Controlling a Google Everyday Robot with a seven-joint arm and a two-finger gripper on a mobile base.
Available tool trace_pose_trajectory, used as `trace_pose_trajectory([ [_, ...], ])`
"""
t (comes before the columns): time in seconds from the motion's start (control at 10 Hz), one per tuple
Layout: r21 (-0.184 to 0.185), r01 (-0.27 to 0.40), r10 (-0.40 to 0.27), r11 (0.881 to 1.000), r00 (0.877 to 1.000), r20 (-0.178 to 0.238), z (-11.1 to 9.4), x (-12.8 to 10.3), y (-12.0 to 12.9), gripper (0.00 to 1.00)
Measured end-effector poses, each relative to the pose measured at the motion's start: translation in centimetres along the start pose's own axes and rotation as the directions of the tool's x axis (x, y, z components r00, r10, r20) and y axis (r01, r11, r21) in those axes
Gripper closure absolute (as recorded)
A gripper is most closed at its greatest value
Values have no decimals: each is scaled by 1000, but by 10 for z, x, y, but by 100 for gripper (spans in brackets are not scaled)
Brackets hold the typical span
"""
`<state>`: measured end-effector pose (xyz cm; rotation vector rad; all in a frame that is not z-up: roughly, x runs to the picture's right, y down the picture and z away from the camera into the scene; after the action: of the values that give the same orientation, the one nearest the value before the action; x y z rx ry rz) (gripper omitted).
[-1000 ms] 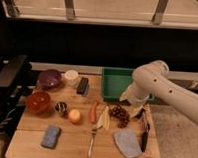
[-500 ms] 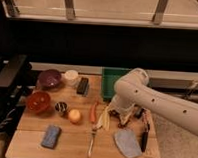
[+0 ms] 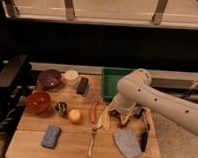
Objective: Place fork in purple bowl
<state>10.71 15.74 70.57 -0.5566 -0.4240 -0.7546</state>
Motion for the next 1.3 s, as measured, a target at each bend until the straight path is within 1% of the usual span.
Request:
trace_pose_trajectory([
  [0.1, 45, 32, -35, 998, 998, 54, 3, -9, -13, 35],
  [0.2, 87, 57, -66, 995, 993, 100, 7, -18, -26, 35],
  [0.4, 125, 109, -127, 986, 981, 149, 14, -36, -45, 35],
  [0.5, 123, 141, -160, 982, 973, 165, 20, -43, -48, 35],
  [0.6, 113, 164, -182, 980, 968, 173, 28, -49, -52, 35],
  [0.8, 71, 225, -235, 972, 955, 180, 47, -65, -62, 35],
  [1.0, 22, 261, -261, 965, 949, 178, 59, -73, -60, 35],
  [1.1, -6, 281, -275, 960, 944, 182, 68, -79, -59, 35],
  [1.3, -50, 292, -277, 955, 939, 205, 85, -86, -48, 35],
])
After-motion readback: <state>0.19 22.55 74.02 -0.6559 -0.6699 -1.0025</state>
